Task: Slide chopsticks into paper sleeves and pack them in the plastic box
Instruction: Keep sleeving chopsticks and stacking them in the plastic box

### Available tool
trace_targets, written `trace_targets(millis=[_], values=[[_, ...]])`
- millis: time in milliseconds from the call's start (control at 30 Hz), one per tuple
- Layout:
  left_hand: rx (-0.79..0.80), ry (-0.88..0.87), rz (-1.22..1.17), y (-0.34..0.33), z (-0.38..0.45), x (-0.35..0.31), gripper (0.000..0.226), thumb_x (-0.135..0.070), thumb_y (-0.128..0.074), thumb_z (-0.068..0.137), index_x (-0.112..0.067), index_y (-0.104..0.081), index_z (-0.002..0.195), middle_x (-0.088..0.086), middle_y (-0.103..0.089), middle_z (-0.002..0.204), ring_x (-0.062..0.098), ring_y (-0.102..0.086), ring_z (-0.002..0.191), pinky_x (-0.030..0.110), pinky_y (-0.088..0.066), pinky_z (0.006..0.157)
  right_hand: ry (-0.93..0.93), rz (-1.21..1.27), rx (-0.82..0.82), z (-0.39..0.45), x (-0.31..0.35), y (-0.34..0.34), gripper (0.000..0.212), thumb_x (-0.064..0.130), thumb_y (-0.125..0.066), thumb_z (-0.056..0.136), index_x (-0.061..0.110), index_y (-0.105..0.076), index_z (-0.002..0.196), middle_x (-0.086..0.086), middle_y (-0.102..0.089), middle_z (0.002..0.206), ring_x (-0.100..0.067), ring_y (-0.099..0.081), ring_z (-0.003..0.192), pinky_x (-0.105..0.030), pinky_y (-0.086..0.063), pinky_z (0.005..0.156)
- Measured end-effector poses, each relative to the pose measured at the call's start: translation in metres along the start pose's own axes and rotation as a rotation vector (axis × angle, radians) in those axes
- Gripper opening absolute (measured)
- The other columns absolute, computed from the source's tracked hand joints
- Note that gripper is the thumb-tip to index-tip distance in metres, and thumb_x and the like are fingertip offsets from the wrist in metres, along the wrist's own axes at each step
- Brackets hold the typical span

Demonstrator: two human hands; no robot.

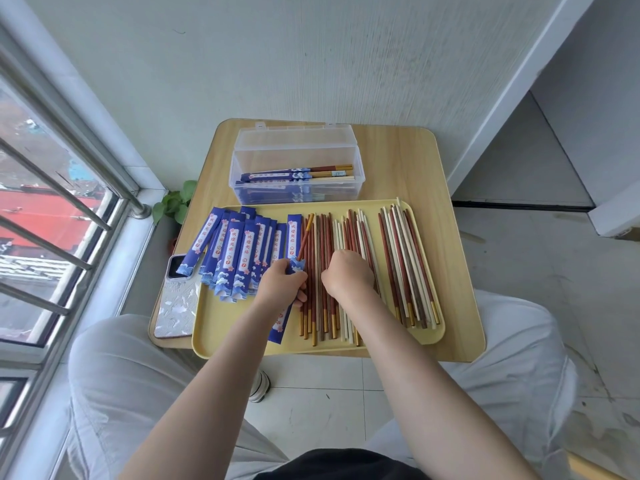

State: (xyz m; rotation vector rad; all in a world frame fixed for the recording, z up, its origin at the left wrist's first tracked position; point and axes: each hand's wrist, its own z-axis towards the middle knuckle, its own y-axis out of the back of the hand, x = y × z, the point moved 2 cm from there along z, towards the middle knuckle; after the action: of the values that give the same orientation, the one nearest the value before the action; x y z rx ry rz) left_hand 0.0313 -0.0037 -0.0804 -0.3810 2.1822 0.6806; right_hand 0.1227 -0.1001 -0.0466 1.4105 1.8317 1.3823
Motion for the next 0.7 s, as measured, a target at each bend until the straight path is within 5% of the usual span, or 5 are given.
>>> trace_targets(millis=[200, 300, 500, 700], values=[[0.013, 0.003, -0.016, 0.002, -0.002, 0.0, 0.018, -0.01, -0.055, 0.098, -0.005, -0.053, 0.115, 0.011, -0.063, 0.078, 0.014, -0.061, 0.05, 0.029, -0.056, 0.053, -0.009, 0.273, -0.015, -0.003, -0.005, 0.006, 0.024, 0.024, -0.066, 0.091, 0.01, -0.054, 0.076, -0.002, -0.058, 0.071, -0.017, -0.061, 0.062, -0.023, -0.041, 0.049], [0.039, 0.006, -0.062, 0.003, -0.006, -0.003, 0.018, -0.013, -0.058, 0.098, -0.005, -0.053, 0.114, 0.012, -0.061, 0.08, 0.017, -0.06, 0.054, 0.029, -0.056, 0.051, 0.069, 0.485, -0.017, -0.007, -0.01, 0.023, 0.004, 0.015, -0.061, 0.093, 0.013, -0.058, 0.092, -0.003, -0.068, 0.077, -0.01, -0.064, 0.05, -0.015, -0.039, 0.042], [0.025, -0.077, -0.107, 0.008, -0.013, -0.015, 0.014, -0.017, -0.065, 0.095, -0.006, -0.056, 0.098, 0.008, -0.057, 0.067, 0.014, -0.054, 0.049, 0.025, -0.054, 0.049, 0.213, 0.935, -0.025, -0.014, -0.012, 0.067, 0.024, 0.008, -0.046, 0.098, 0.016, -0.069, 0.102, -0.004, -0.075, 0.086, -0.018, -0.063, 0.052, -0.021, -0.038, 0.041], [-0.03, -0.143, -0.001, 0.012, -0.011, -0.021, 0.02, -0.021, -0.067, 0.093, -0.005, -0.055, 0.09, 0.01, -0.058, 0.064, 0.013, -0.053, 0.043, 0.023, -0.049, 0.048, 0.337, 1.078, -0.184, -0.01, -0.012, 0.092, 0.011, 0.016, -0.062, 0.097, 0.012, -0.069, 0.106, 0.003, -0.07, 0.068, -0.011, -0.055, 0.05, -0.02, -0.042, 0.049]])
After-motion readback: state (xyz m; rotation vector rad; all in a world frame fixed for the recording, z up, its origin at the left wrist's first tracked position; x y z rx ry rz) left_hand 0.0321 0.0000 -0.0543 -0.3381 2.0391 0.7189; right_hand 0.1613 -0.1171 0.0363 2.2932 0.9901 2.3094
